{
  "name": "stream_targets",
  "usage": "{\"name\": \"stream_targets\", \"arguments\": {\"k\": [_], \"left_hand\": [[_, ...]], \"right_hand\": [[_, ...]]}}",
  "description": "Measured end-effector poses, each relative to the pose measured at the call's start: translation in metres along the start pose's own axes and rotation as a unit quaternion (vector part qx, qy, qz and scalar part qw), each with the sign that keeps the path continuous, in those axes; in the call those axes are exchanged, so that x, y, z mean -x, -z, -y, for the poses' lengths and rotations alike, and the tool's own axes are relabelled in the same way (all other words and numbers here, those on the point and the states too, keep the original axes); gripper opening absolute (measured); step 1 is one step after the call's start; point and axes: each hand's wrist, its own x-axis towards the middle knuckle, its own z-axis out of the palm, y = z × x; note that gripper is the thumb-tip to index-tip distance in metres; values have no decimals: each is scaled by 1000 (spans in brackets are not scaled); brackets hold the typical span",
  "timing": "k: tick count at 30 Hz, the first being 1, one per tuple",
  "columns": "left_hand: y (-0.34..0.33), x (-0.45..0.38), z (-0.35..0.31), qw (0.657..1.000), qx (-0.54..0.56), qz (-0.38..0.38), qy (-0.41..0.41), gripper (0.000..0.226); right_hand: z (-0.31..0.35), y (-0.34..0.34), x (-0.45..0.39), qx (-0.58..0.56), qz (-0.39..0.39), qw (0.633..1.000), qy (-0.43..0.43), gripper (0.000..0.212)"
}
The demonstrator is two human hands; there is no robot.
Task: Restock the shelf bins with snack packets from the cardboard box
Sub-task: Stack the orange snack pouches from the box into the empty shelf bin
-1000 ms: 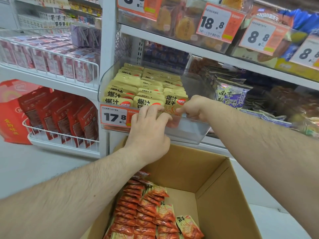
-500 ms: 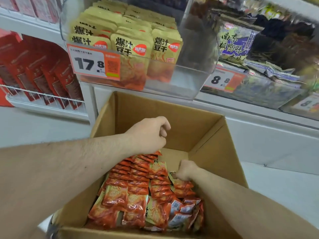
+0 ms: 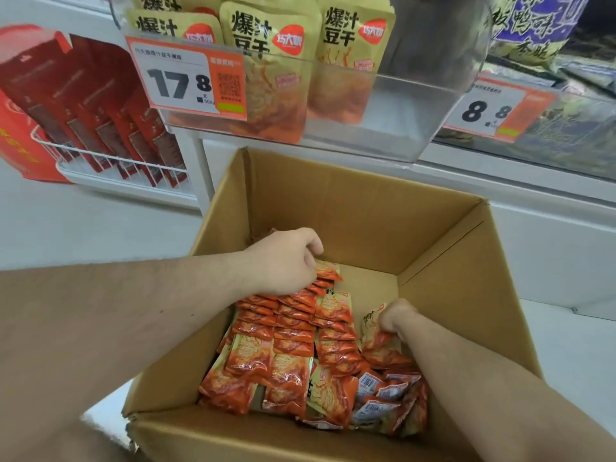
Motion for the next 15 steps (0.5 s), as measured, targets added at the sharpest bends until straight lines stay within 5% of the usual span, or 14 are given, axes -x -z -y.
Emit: {"name": "stream_targets", "arguments": {"k": [3,4,8,10,12,15], "left_hand": [[-1,-1,-4,996,66,1,57,35],[0,-1,-6,993,89,0,79,42],[3,6,-21,957,222,2,186,71],[4,9,-25,920,330,30,212,60],[3,9,-26,893,397,8,212,39],[4,5,-20,908,367,-56,193,28]], "right_hand": [[7,37,20,-177,0,984,11,9],[6,48,29,-239,5,971,7,19],[17,78,84,-467,256,836,132,16],[27,78,101,-479,345,776,222,10],[38,76,113,-451,395,753,272,11],[45,74,108,-470,406,740,260,17]]}}
